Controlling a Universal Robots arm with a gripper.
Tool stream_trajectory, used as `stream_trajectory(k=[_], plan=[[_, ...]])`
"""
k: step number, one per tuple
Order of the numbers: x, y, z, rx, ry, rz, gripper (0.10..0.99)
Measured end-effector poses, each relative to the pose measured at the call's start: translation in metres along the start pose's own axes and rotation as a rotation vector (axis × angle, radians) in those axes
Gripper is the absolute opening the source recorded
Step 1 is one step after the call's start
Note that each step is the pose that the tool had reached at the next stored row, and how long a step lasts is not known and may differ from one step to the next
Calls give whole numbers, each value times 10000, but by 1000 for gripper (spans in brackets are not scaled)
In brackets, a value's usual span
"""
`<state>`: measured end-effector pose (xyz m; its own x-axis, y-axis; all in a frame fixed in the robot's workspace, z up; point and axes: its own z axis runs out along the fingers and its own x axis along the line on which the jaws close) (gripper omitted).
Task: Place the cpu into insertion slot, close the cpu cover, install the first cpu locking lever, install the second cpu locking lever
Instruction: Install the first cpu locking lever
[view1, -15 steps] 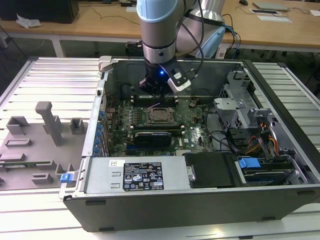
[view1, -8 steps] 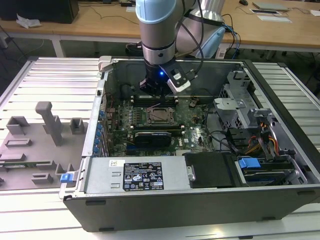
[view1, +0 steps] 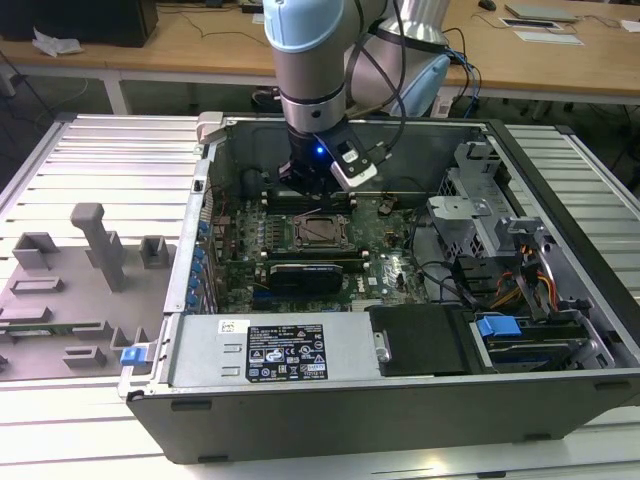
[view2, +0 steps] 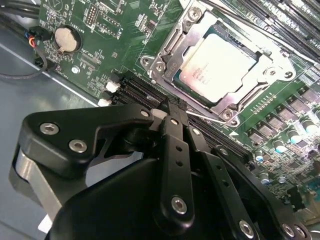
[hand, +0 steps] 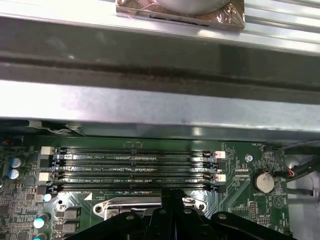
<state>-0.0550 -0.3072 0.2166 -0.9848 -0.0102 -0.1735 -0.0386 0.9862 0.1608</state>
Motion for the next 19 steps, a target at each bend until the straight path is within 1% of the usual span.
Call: stream_trajectory(k=[4, 5, 6, 7, 8, 9, 16, 18, 19], plan=[[9, 26, 15, 40, -43, 225, 106], [11, 31, 19, 45, -78, 243, 106], [14, 34, 24, 65, -187, 268, 106], [16, 40, 33, 87, -359, 306, 106], [24, 37, 61, 146, -451, 550, 106], [31, 34, 96, 228, -517, 961, 106], [43, 81, 127, 284, -565, 1246, 106], [45, 90, 138, 316, -592, 1406, 106], [46, 90, 144, 347, -613, 1548, 106]])
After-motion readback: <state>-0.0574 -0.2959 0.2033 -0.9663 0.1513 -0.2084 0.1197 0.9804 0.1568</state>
